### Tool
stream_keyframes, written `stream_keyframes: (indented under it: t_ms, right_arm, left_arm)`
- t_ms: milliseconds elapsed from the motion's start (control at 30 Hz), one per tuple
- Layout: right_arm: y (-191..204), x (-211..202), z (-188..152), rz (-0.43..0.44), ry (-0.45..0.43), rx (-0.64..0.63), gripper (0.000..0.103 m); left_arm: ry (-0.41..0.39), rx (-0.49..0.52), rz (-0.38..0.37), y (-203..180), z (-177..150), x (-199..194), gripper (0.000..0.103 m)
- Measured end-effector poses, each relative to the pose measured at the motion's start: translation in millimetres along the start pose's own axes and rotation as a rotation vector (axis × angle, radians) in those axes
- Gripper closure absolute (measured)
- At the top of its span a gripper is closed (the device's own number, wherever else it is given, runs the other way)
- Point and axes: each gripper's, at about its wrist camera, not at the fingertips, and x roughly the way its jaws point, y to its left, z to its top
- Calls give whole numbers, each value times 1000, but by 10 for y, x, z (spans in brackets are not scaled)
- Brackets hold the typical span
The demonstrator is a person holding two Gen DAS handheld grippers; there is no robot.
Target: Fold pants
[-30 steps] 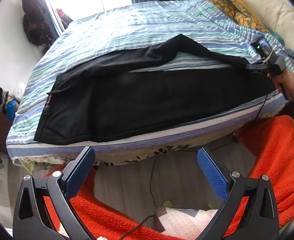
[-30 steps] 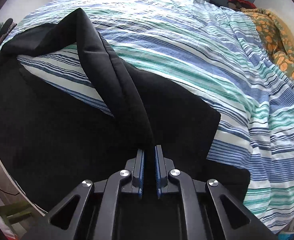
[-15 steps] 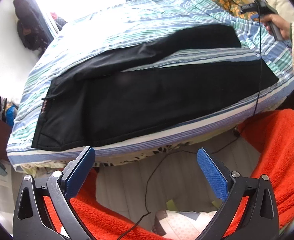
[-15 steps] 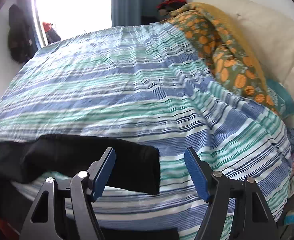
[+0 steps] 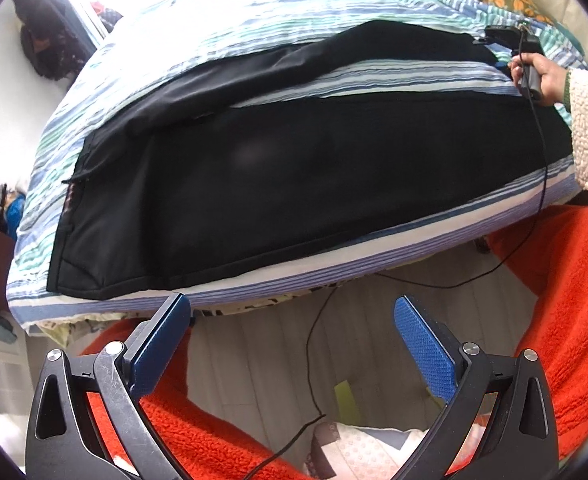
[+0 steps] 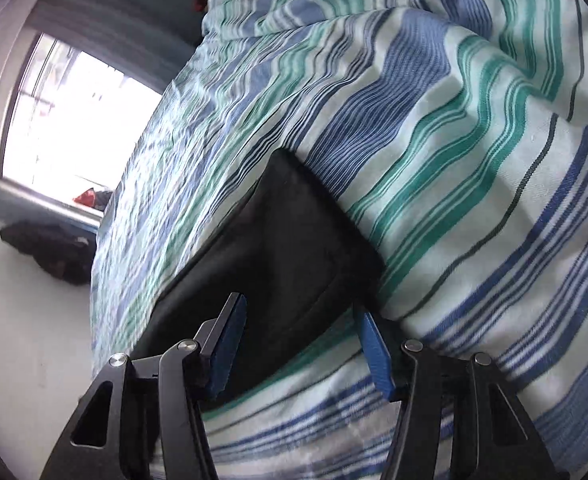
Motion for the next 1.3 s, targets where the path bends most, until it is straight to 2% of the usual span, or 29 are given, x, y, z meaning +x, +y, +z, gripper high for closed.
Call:
stream_keyframes:
  t_ms: [33, 67, 100, 167, 267, 333, 400, 433, 533, 567, 633, 700, 733, 767, 800, 833, 867, 900, 933, 1033, 1100, 1200, 1300]
  right_arm:
    - [22, 51, 57, 2, 16, 3, 61]
    - [112, 70, 131, -11, 35, -30, 94]
    - [242, 17, 184, -8, 35, -84, 98]
    - [507, -206, 278, -2, 14, -214, 98]
    - [530, -523, 326, -98, 8, -329, 97]
    - [341, -494, 250, -243, 55, -383, 87]
    - [176, -463, 166, -399, 58, -423, 56]
    - [137, -511, 151, -412, 27, -418, 51]
    - [242, -806, -4, -356, -91, -412, 47]
    - [354, -880, -88, -322, -112, -429, 41]
    - [521, -1035, -386, -253, -137, -468, 35]
    - [661, -1191, -801, -178, -141, -507, 30]
    - [712, -1238, -1001, -148, -137, -526, 29]
    - [715, -1302, -1248, -127, -137, -542, 29]
    - [719, -1363, -1507, -106, -140, -558, 27]
    - [715, -1389, -1693, -95, -141, -571, 26]
    - [652, -1443, -1874, -100, -143, -576, 23]
    - [541, -1494, -2060, -111, -141, -574, 22]
    - [446, -1508, -2200, -121, -132, -567, 22]
    - [200, -1522, -2399, -186, -114, -559, 22]
    - [228, -1514, -2358, -198, -115, -564, 22]
    - [447, -1524, -2407, -200, -154, -670, 21]
    - [589, -1391, -2605, -154, -117, -752, 20]
  left_arm:
    - [12, -9, 2, 13, 33, 42, 1]
    - [18, -13, 4, 15, 54, 51, 1]
    - [19, -16, 7, 17, 74, 62, 1]
    - [13, -14, 10, 10, 102, 87, 1]
    - [14, -6, 0, -30, 122, 136, 1]
    - [22, 4, -13, -56, 145, 177, 1]
    - [16, 7, -15, -5, 216, 191, 1]
    - [-5, -3, -12, 68, 312, 189, 1]
    - [-98, -85, 21, 428, 781, 254, 1]
    - [-137, -115, 41, 553, 966, 301, 1]
    - [-219, -187, 98, 827, 1419, 473, 1]
    - [-252, -228, 148, 989, 1784, 727, 1]
    - [-254, -240, 198, 1065, 1966, 956, 1]
    - [-235, -225, 265, 1100, 2069, 1186, 1]
    - [-181, -189, 366, 1124, 2134, 1474, 1]
    - [-41, -139, 511, 1187, 2140, 1935, 0]
    - [24, -128, 525, 1271, 2082, 2183, 1]
    - [-5, -153, 459, 1369, 2010, 2239, 0]
    - [-78, -192, 413, 1480, 1942, 2135, 0]
    - [-65, -232, 391, 1602, 1880, 1894, 1]
    - [-105, -273, 361, 1583, 1728, 1621, 1]
    - [-136, -291, 216, 1349, 1462, 1360, 1]
    - [-136, -212, 103, 846, 1047, 1248, 1]
